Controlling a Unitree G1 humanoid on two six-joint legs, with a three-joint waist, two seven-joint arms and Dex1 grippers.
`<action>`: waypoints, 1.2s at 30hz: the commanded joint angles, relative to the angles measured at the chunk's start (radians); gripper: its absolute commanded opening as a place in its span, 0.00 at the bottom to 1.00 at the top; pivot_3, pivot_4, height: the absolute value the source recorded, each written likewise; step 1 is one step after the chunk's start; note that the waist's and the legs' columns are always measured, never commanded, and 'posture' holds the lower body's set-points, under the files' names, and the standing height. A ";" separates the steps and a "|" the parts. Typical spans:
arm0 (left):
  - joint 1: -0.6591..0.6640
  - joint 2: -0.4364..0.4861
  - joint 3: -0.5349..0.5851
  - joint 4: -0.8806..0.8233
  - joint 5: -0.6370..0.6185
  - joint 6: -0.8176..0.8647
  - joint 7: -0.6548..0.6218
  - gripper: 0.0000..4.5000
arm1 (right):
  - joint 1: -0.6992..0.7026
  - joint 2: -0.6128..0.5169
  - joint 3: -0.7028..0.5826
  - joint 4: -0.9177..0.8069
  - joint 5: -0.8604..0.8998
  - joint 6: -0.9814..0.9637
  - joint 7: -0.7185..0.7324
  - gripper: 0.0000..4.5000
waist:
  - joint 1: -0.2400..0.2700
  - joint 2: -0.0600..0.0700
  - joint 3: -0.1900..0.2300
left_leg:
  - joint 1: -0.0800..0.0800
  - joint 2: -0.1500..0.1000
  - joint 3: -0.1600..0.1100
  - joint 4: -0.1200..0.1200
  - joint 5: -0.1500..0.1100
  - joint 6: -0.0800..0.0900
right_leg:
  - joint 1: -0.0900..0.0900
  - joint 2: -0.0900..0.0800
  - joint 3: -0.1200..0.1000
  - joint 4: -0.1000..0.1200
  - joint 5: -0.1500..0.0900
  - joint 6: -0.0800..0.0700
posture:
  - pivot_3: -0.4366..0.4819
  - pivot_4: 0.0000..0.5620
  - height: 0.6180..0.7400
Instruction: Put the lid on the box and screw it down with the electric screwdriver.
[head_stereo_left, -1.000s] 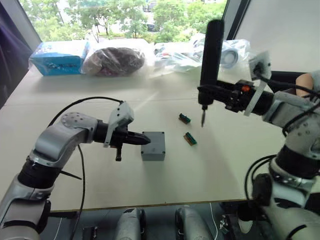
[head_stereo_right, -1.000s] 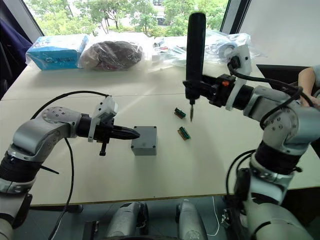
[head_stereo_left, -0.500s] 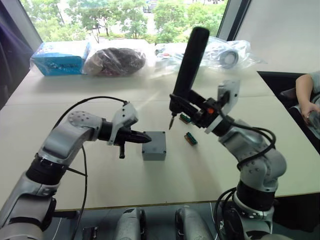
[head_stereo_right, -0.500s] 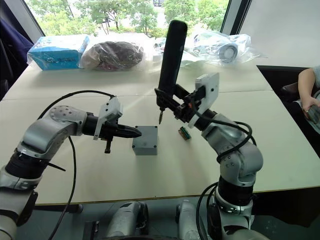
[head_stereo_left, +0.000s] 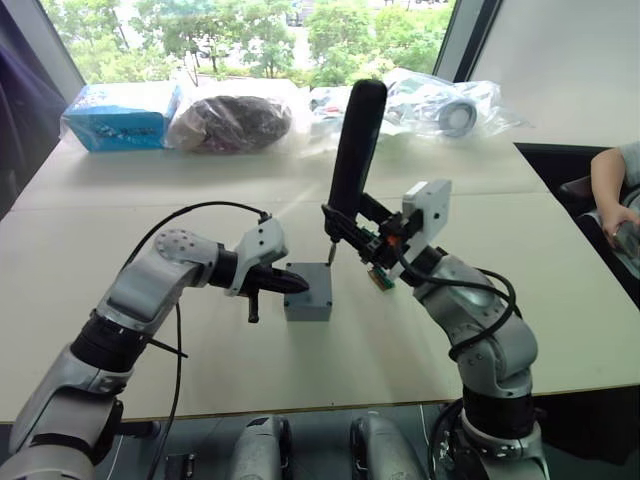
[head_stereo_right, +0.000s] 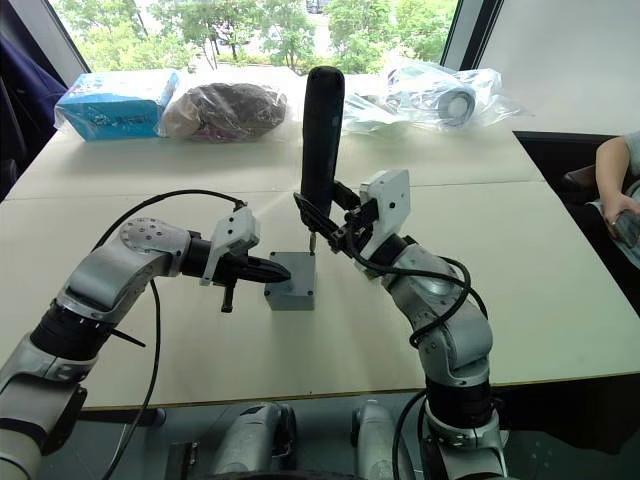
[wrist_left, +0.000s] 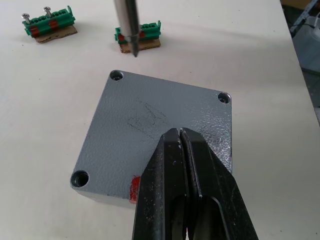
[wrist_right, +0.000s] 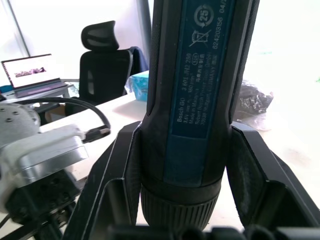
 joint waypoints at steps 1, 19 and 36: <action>0.006 0.008 0.012 -0.011 0.006 -0.002 -0.005 0.00 | -0.003 0.002 0.016 -0.019 -0.004 -0.067 -0.005 0.41 | 0.000 0.000 0.000 | 0.000 0.000 0.000 0.000 0.000 0.000 | 0.000 0.000 0.000 0.000 0.000 0.000 | 0.48 0.27 1.00; 0.002 0.000 0.015 0.000 0.013 -0.009 0.015 0.00 | -0.026 0.021 0.039 0.023 -0.006 -0.145 -0.041 0.41 | -0.001 0.000 0.000 | 0.000 0.000 0.000 0.000 0.000 0.000 | 0.000 0.000 0.000 0.000 0.000 0.000 | 0.48 0.27 1.00; -0.002 -0.013 0.009 -0.002 0.015 -0.007 0.022 0.00 | -0.049 0.015 0.037 0.007 -0.006 -0.155 -0.058 0.41 | 0.000 0.000 0.000 | 0.000 0.000 0.000 0.000 0.000 0.000 | 0.000 0.000 0.000 0.000 0.000 0.000 | 0.48 0.27 1.00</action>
